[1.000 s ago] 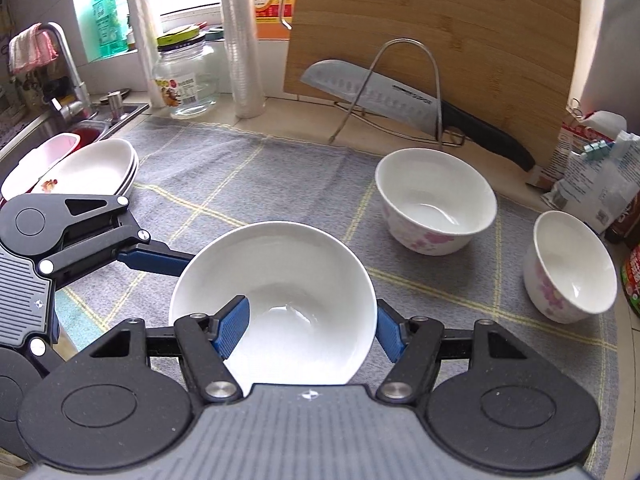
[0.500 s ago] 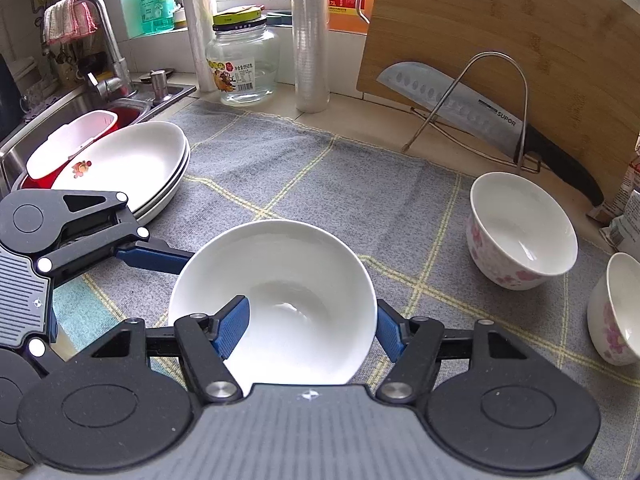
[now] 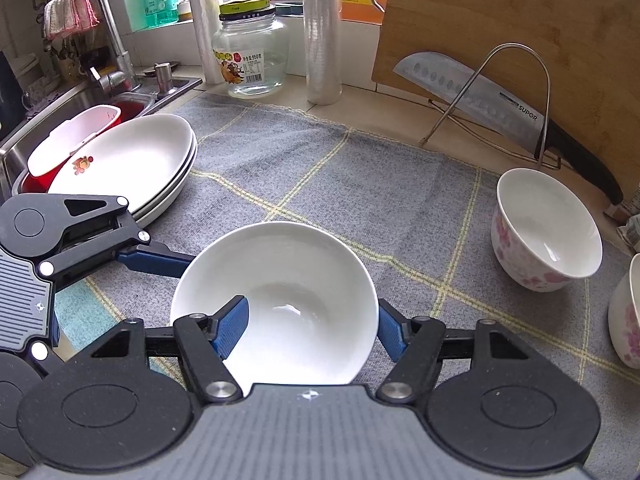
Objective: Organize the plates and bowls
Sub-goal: 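Carry the plain white bowl with the right tool toward the plate stack, then set the bowl on the mat and open the right tool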
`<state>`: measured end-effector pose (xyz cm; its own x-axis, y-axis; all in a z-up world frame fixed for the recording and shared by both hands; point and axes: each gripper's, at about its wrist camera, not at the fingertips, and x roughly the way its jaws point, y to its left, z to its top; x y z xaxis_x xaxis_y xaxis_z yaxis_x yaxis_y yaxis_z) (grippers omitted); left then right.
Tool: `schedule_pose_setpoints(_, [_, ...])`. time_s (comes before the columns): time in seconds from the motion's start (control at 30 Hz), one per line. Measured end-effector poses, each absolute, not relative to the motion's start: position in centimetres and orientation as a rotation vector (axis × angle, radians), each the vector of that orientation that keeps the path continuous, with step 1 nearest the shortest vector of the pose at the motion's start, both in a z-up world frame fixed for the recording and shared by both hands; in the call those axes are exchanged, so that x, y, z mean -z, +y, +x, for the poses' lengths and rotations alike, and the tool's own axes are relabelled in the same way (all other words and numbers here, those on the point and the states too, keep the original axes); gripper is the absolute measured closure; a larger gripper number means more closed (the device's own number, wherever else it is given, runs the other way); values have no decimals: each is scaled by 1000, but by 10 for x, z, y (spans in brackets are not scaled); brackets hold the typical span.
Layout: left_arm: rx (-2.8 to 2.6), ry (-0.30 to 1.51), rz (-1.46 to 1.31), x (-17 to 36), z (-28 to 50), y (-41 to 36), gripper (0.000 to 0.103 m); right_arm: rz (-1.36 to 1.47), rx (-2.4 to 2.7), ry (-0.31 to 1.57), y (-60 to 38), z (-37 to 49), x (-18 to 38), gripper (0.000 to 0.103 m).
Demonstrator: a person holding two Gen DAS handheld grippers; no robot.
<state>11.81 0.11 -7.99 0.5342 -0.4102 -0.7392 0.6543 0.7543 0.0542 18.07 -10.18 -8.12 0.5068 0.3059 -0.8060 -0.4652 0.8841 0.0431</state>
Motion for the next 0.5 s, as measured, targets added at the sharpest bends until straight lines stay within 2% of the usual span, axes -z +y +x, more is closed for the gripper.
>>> schedule_pose_setpoints(0.07, [652,777,348,80,119,0,21,-186,-471,930,-102,181,82,27])
schedule_pose_setpoints(0.13, [653,779,353,80,120,-1,21,-170,-484,932,-102,180,81,18])
schedule_pose_setpoints(0.2, [651,776,345,80,120,0,13,-158,-502,928,-102,178,81,9])
schedule_pose_setpoints(0.33, [652,781,345,78,115,2,12,-169,-485,909,-102,174,78,0])
schedule_pose_setpoints(0.5, [667,797,335,68,108,7,11,-150,-465,889,-112,168,70,0])
